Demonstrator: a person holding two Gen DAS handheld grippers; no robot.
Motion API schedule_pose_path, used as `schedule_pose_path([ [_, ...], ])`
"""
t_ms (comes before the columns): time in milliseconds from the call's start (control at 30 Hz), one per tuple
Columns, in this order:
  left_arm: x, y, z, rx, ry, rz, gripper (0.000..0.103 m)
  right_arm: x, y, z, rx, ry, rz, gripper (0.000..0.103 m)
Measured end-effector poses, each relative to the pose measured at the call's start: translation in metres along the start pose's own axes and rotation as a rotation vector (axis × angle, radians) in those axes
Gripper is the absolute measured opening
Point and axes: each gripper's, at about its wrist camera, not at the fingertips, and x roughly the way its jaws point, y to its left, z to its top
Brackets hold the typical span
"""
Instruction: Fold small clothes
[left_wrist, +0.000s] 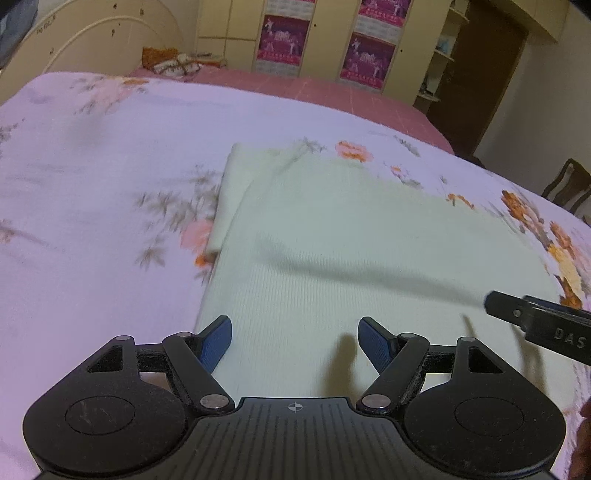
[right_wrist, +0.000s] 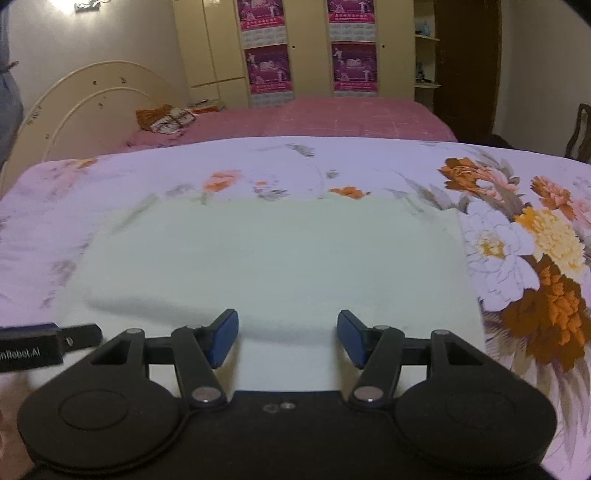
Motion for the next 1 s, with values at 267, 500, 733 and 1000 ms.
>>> schedule_pose_path([
  [267,-0.025,0.012,-0.031,-0.087,0.062,-0.057,0.075,-0.016,0.017,-0.017,-0.022,0.015,0.024,0.059],
  [500,-0.033,0.032,-0.064,-0.280,0.044,-0.202,0.075,-0.025,0.014,-0.028,-0.001,0.017,0.028,0.060],
  [733,0.002,0.050,-0.060,-0.534,-0.088,-0.343,0.075,-0.021,0.013,-0.032,0.016,0.008,0.043,0.060],
  [1000,0.051,0.047,-0.041,-0.657,-0.179,-0.395,0.042,-0.003,0.016,-0.018,-0.004,-0.022,0.074,0.060],
])
